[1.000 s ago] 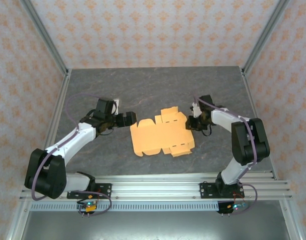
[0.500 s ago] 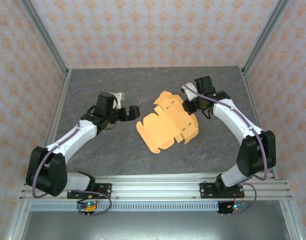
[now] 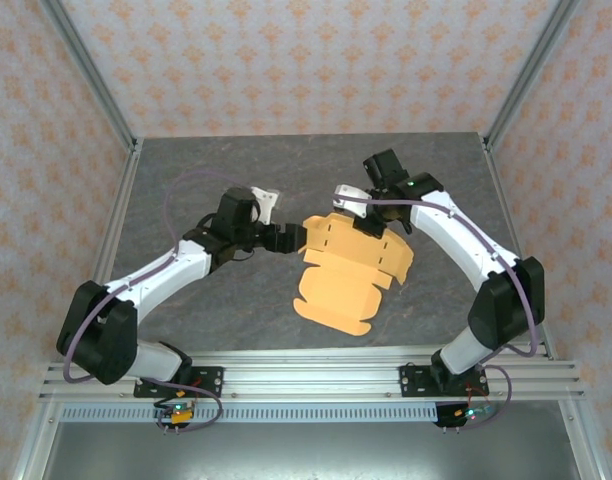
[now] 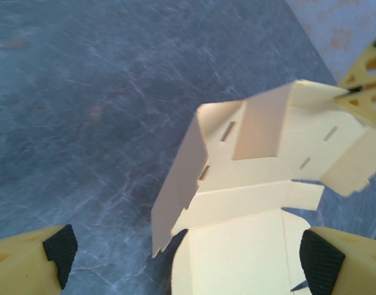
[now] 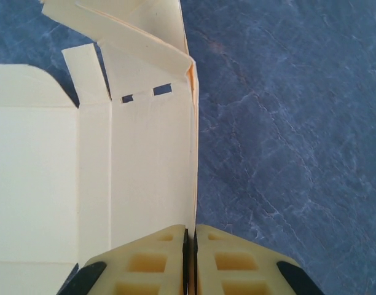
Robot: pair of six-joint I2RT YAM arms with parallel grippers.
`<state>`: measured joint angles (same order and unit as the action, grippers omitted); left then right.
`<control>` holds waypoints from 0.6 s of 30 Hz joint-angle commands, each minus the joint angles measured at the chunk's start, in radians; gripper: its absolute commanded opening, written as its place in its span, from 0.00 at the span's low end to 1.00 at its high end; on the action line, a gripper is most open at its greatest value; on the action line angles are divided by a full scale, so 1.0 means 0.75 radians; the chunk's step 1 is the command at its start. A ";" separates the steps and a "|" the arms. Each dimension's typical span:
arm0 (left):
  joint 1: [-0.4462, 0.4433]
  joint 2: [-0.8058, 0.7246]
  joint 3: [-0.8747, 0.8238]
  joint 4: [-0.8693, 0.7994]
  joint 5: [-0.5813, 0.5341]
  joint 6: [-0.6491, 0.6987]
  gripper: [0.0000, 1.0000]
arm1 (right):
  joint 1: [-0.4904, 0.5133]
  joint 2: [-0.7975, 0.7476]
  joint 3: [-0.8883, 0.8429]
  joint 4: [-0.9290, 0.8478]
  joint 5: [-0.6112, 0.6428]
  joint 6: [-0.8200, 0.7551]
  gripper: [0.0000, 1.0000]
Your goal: Fold the paper box
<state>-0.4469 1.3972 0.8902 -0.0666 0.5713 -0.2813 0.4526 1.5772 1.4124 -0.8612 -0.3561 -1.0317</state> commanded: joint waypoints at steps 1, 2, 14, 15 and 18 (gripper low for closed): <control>-0.007 0.011 -0.023 0.091 0.050 0.057 0.94 | -0.004 -0.004 0.068 -0.065 -0.085 -0.115 0.12; -0.009 0.007 -0.044 0.114 0.052 0.059 0.92 | -0.003 -0.004 0.072 -0.068 -0.085 -0.124 0.12; -0.048 0.196 -0.019 0.243 -0.021 0.172 0.53 | -0.001 -0.003 0.061 -0.015 -0.161 -0.232 0.12; -0.048 0.213 -0.022 0.284 -0.014 0.157 0.50 | 0.000 -0.004 0.062 -0.002 -0.162 -0.239 0.12; -0.050 0.243 -0.048 0.419 -0.015 0.114 0.43 | 0.000 0.002 0.063 0.029 -0.148 -0.277 0.12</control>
<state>-0.4782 1.5776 0.8497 0.1017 0.5636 -0.1837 0.4511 1.5803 1.4380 -0.8715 -0.4461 -1.1858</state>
